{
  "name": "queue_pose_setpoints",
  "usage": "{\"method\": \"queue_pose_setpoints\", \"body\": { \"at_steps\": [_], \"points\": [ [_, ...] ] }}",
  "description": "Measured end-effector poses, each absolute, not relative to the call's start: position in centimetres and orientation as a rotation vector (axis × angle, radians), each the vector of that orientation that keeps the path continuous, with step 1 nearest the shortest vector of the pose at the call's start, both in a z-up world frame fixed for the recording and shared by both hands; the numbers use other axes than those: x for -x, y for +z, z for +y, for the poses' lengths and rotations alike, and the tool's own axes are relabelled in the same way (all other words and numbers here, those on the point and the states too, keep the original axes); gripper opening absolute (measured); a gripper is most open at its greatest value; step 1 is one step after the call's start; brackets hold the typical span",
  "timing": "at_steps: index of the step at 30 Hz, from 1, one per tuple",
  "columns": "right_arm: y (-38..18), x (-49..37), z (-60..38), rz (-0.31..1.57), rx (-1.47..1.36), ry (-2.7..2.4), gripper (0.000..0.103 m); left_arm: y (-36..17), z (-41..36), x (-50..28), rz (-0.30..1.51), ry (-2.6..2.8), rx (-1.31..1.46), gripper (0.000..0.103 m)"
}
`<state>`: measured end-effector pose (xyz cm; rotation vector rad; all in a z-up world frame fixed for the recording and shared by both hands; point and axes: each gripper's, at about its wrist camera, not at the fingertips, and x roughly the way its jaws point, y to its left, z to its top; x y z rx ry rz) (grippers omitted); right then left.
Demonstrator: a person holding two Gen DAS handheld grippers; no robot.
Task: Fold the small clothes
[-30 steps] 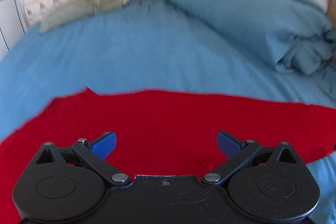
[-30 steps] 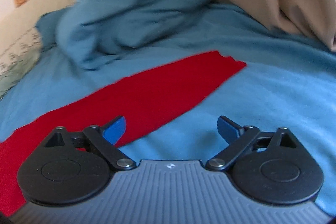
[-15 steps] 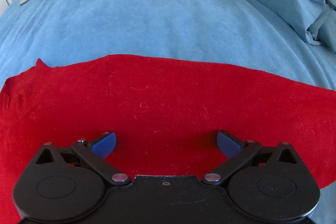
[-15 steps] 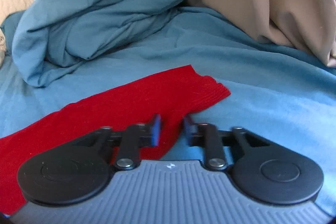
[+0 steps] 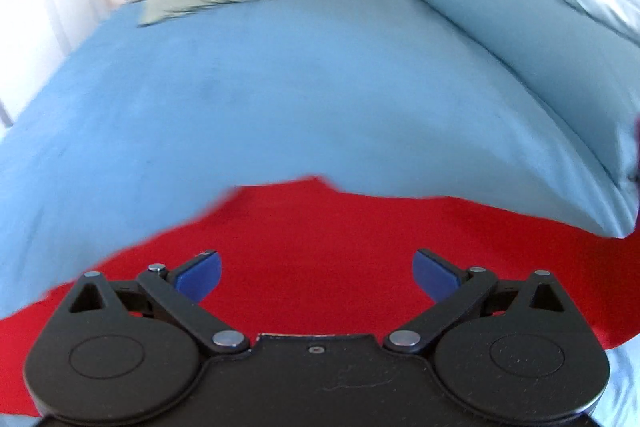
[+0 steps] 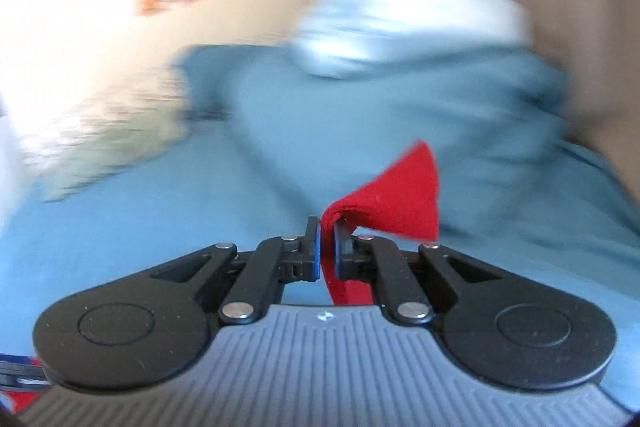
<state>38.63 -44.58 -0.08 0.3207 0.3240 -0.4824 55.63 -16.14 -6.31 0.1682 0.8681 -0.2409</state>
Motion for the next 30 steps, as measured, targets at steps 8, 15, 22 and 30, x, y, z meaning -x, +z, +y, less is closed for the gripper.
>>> {"method": "queue_pose_setpoints", "body": {
  "at_steps": [8,15,22,30],
  "points": [
    [-8.8,-48.1,-23.0,0.503,-0.088,0.043,0.022,-7.6,0.7,-54.7,0.891,-0.065,-0.082,0.103],
    [-18.7,-46.5,-15.6,0.686,0.154,0.129,0.027,-11.4,6.1,-53.5,0.997,-0.057,0.061,0.103],
    [-18.6,-44.5,-12.5,0.675,0.273,0.277,0.073,-11.7,5.5,-52.6,1.016,-0.133,0.126,0.103],
    [-16.1,-39.4,-17.7,0.764,0.199,0.315,0.078,-11.9,1.2,-52.9,1.058,-0.242,0.161,0.102]
  ]
}}
